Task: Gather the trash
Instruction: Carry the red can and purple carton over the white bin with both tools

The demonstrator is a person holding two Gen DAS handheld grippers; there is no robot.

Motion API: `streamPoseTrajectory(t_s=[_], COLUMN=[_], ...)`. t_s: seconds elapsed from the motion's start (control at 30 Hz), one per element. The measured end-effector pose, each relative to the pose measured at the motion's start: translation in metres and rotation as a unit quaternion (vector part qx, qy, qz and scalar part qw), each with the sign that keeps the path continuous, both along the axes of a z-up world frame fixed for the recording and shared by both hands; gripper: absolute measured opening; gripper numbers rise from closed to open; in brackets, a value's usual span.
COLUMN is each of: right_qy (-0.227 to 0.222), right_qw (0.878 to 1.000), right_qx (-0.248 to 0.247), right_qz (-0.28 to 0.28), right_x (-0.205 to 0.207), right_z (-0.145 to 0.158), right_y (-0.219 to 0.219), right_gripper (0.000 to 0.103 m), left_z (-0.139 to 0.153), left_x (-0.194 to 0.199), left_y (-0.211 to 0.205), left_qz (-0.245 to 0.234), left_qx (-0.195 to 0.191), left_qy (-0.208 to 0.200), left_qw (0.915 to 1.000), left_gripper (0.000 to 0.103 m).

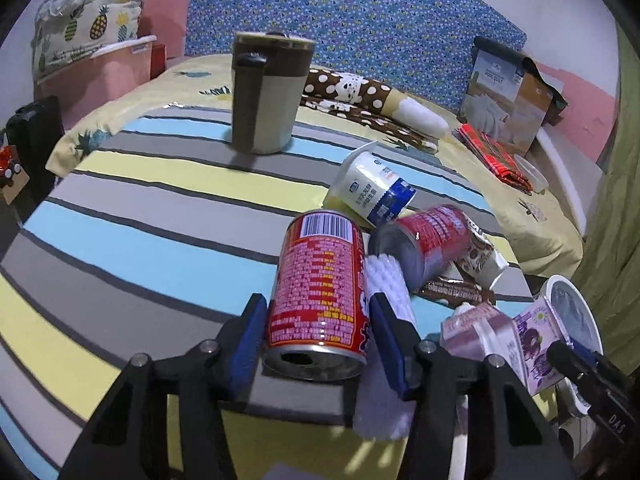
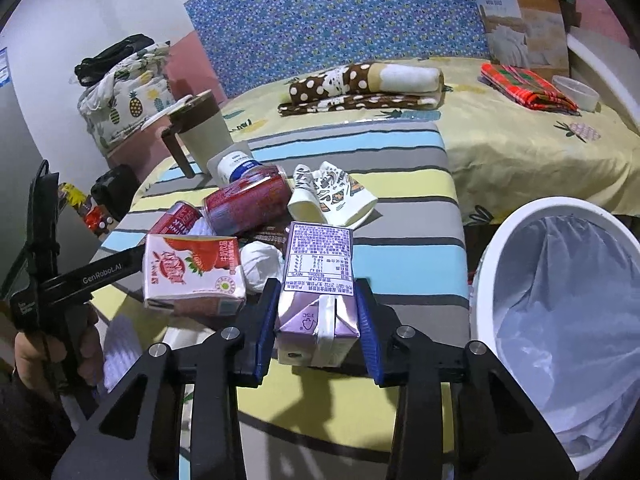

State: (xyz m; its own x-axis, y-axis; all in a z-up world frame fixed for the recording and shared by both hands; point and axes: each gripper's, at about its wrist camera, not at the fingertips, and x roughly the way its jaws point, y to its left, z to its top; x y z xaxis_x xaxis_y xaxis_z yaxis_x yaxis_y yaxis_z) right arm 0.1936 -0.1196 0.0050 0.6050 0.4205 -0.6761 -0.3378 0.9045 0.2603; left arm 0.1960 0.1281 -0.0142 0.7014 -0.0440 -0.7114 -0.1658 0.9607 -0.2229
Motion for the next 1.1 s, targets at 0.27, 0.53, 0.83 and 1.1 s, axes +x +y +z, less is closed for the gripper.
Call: streamPoseTrajectory(t_s=[0.27, 0.53, 0.83, 1.1], right_qy=[-0.010, -0.026, -0.050, -0.066], right_qw=[1.000, 1.000, 0.998, 0.997], right_qx=[0.006, 0.013, 0.025, 0.029], right_qz=[0.007, 0.006, -0.002, -0.036], right_x=[-0.010, -0.022, -0.033, -0.038], right_z=[0.007, 0.014, 0.024, 0.029], right_y=[-0.008, -0.016, -0.029, -0.057], right_gripper=[0.039, 0.039, 0.039, 0.039], left_z=[0.021, 0.038, 0.066, 0.086], left_x=[-0.031, -0.058, -0.079, -0.079], left_y=[-0.006, -0.015, -0.028, -0.066], left_qz=[0.012, 0.016, 0.011, -0.029], left_qx=[0.020, 0.031, 0.039, 0.035], left_qy=[-0.026, -0.044, -0.075, -0.101], left_qw=[0.9994, 0.9984, 0.9963, 0.9939], left_gripper=[0.054, 0.054, 0.054, 0.054])
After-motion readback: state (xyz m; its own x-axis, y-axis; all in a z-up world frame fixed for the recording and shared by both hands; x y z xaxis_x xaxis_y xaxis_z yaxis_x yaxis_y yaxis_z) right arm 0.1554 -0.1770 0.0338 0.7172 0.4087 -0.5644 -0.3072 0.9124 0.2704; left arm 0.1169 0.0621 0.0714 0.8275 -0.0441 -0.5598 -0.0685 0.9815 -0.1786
